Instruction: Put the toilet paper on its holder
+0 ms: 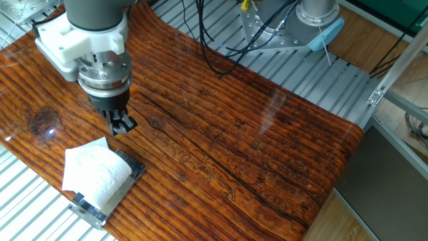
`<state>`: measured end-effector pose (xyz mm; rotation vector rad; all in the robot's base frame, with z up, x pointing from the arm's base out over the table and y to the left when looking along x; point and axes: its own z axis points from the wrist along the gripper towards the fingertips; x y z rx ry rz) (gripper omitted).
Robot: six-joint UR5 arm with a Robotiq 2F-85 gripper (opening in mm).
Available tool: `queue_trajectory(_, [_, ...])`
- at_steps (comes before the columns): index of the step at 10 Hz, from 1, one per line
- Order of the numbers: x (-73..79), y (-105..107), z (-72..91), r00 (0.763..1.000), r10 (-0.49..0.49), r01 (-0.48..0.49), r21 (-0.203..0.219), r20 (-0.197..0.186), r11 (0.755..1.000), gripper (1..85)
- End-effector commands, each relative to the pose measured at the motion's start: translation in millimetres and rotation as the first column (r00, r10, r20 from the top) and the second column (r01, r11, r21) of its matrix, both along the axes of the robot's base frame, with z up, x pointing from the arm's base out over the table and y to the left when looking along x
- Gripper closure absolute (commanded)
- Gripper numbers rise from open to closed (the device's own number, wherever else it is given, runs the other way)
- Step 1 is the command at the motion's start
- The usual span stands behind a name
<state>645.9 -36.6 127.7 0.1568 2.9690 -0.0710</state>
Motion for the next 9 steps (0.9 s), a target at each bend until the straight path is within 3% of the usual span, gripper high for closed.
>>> queue_trajectory(1, [-2.8,-1.6,-4.3,1.000,0.000,0.000,0.004,-0.011,1.000,84.7])
queue_trajectory(9, [0.4,0.4,-7.5,1.000,0.027,-0.027,0.009,-0.009,1.000,84.7])
